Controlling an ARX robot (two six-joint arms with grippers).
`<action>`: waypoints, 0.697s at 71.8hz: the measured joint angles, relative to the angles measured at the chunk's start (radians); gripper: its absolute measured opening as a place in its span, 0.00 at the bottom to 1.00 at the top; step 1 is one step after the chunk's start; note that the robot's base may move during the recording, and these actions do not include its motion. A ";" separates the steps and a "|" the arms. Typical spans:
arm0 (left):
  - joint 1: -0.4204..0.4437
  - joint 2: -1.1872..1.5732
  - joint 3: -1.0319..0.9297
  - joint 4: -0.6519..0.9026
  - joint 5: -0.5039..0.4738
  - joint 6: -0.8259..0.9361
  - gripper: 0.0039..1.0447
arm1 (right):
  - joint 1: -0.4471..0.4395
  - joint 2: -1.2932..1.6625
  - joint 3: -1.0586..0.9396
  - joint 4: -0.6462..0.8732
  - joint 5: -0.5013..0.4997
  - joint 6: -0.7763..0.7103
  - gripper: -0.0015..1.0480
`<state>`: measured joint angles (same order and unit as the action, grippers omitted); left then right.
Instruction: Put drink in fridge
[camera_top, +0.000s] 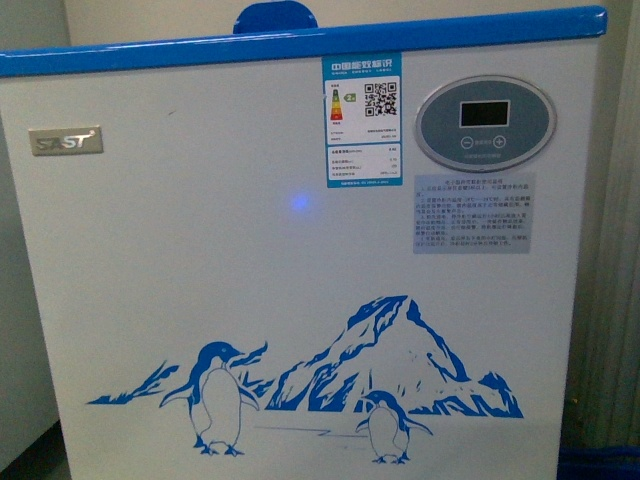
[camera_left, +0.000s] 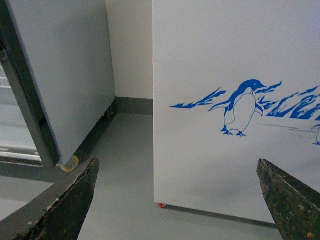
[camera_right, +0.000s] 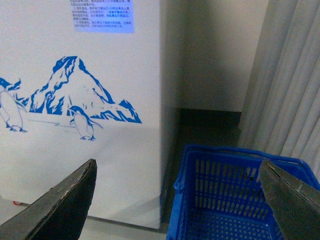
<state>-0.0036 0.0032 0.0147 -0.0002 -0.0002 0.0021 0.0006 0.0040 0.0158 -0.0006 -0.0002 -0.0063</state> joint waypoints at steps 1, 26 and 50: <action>0.000 0.000 0.000 0.000 0.000 0.000 0.92 | 0.000 0.000 0.000 0.000 0.000 0.000 0.93; 0.000 0.000 0.000 0.000 0.000 0.000 0.92 | -0.222 0.634 0.139 -0.192 0.209 0.153 0.93; 0.000 0.000 0.000 0.000 0.000 0.000 0.92 | -0.426 1.892 0.480 0.278 0.243 0.381 0.93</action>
<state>-0.0036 0.0036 0.0147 -0.0002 -0.0002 0.0021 -0.4259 1.8965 0.4957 0.2779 0.2432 0.3752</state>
